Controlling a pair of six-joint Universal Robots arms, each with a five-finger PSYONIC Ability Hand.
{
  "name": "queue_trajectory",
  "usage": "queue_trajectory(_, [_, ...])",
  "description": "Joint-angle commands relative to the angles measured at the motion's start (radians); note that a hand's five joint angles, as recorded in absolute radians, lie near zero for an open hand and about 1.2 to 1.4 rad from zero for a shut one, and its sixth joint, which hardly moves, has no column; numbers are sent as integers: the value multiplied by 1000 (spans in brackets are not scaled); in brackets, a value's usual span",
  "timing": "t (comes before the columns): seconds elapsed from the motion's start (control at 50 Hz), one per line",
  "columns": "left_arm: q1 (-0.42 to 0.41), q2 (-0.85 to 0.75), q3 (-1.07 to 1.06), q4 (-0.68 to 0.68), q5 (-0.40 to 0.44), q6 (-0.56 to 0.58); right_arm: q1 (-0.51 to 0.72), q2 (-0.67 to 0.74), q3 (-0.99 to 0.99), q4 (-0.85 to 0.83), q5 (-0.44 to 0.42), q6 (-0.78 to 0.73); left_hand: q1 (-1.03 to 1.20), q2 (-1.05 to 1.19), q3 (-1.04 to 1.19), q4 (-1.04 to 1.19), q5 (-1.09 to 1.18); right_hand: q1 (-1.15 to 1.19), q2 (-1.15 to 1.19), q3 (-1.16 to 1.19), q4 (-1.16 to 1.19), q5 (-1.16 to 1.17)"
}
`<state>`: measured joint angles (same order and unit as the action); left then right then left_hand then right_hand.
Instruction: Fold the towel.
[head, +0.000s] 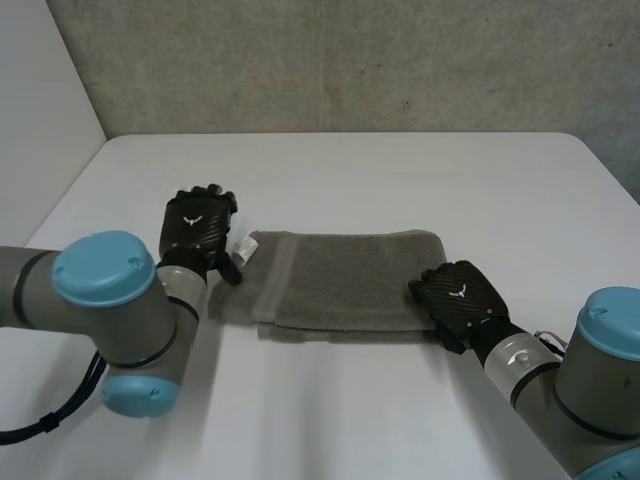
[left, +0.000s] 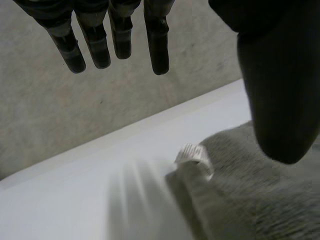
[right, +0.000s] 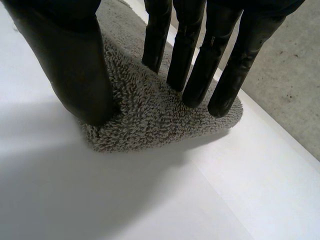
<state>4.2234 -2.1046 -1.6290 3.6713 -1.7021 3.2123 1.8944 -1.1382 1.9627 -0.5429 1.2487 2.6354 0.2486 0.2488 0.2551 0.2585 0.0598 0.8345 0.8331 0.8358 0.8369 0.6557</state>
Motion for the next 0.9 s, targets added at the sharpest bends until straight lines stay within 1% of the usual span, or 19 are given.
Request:
queue_trajectory(0.02, [-2,63,-49,-2,84,1,-1,0,1,-3,0,0,-26,-26,-33,-36,-12,14,15,12,11,18])
queue_trajectory(0.1, [-2,54,-54,-7,85,1,-3,1,1,-14,0,0,-29,-29,-36,-39,-15,49,50,48,47,53])
queue_trajectory(0.16, [-3,46,-54,-7,85,3,-5,5,1,-28,-2,1,-29,-29,-36,-39,-15,137,139,136,135,141])
queue_trajectory(0.2, [-3,41,-55,-7,85,3,-6,8,2,-34,-2,1,-29,-29,-36,-39,-15,306,308,305,304,311])
queue_trajectory(0.22, [-3,41,-55,-7,85,3,-6,8,2,-34,-2,1,-29,-29,-36,-39,-15,307,309,306,305,312])
queue_trajectory(0.24, [-3,41,-55,-7,84,3,-6,9,2,-37,-2,1,-29,-29,-36,-39,-15,424,425,422,421,428])
queue_trajectory(0.26, [-3,40,-55,-7,84,3,-6,9,2,-37,-2,1,-29,-29,-36,-39,-15,425,426,424,422,429])
queue_trajectory(0.28, [-3,40,-55,-7,84,3,-6,9,1,-40,-3,1,-29,-29,-36,-39,-15,553,554,551,550,557])
queue_trajectory(0.48, [-2,31,-51,-4,84,3,-67,-15,27,-19,-2,-5,-32,-32,-39,-42,-18,562,563,560,559,566])
queue_trajectory(0.54, [3,31,-51,-5,84,3,-109,-58,61,23,-2,-49,-32,-32,-39,-42,-18,562,563,560,559,566])
queue_trajectory(0.58, [7,34,-51,-4,84,1,-171,-109,88,84,-5,-127,-32,-32,-39,-42,-18,562,563,560,559,566])
queue_trajectory(0.64, [10,34,-51,-4,84,1,-212,-129,99,118,-8,-172,-35,-35,-42,-45,-21,562,563,560,559,566])
queue_trajectory(0.68, [12,34,-49,-2,84,1,-289,-144,97,177,-9,-273,-35,-35,-42,-45,-21,562,563,560,559,566])
queue_trajectory(0.7, [12,34,-49,-2,84,1,-290,-144,97,178,-9,-273,-35,-35,-42,-45,-21,562,563,560,559,566])
queue_trajectory(0.74, [12,29,-46,1,84,1,-327,-170,73,227,-18,-374,-35,-35,-42,-45,-21,562,563,560,559,566])
queue_trajectory(0.82, [12,28,-45,3,81,1,-307,-196,25,273,-34,-411,-38,-38,-45,-48,-24,562,563,560,559,566])
queue_trajectory(0.84, [12,29,-45,4,79,0,-254,-202,0,288,-37,-401,-38,-38,-45,-48,-24,562,563,560,559,566])
queue_trajectory(0.86, [12,29,-45,4,79,0,-253,-203,-1,288,-37,-400,-38,-38,-45,-48,-24,562,563,560,559,566])
queue_trajectory(0.9, [12,34,-48,6,78,-5,-88,-203,-80,296,-25,-339,-41,-41,-47,-51,-27,562,563,560,559,566])
